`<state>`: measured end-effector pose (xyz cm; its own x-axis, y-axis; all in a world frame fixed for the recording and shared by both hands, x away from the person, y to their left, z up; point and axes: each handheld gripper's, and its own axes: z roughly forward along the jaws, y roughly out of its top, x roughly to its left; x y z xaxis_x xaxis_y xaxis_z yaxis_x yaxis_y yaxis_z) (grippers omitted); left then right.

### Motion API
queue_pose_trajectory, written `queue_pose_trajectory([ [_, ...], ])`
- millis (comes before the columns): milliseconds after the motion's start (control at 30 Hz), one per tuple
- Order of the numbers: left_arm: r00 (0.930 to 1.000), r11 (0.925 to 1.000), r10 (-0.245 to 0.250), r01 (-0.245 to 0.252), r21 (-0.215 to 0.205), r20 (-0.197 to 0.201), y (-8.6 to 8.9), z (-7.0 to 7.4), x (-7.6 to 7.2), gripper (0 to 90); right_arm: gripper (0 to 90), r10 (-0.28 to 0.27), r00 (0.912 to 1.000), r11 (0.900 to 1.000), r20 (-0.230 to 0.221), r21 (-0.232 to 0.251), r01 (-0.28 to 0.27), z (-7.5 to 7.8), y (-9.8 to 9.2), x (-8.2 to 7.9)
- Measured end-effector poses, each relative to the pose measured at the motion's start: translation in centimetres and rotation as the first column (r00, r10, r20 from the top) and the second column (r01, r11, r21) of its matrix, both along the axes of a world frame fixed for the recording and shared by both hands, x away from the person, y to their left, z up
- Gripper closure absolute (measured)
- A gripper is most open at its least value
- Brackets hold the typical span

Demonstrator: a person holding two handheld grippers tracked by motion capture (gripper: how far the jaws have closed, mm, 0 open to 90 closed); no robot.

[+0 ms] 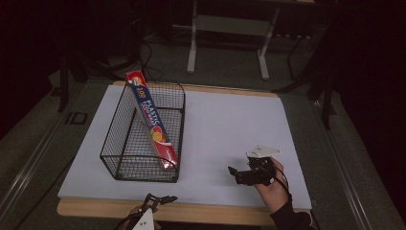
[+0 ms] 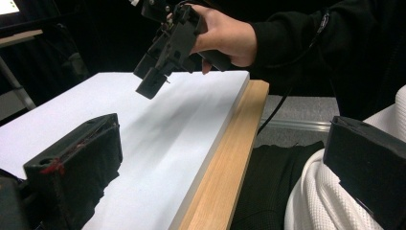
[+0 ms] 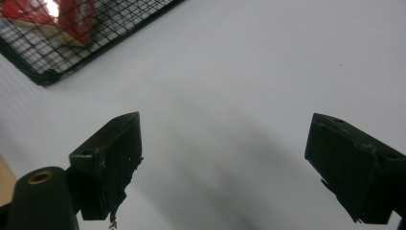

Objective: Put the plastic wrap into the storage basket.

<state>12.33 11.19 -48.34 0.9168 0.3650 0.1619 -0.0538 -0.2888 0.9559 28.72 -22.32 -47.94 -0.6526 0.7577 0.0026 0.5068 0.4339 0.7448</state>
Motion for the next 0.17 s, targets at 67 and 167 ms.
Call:
queue_pose_trajectory([
  [67, 1.0000, 1.0000, 0.000, 0.000, 0.000, -0.002, 0.01, -0.01, 0.01, 0.1, 11.8, 0.004, 1.0000, 1.000, -0.003, -0.008, -0.004, -0.15, -0.02, 0.09],
  [167, 1.0000, 1.0000, -0.001, 0.001, -0.002, -0.003, 0.03, -0.01, 0.03, 0.1, 11.8, 0.006, 1.0000, 1.000, -0.002, -0.016, -0.006, -0.29, -0.02, 0.18],
])
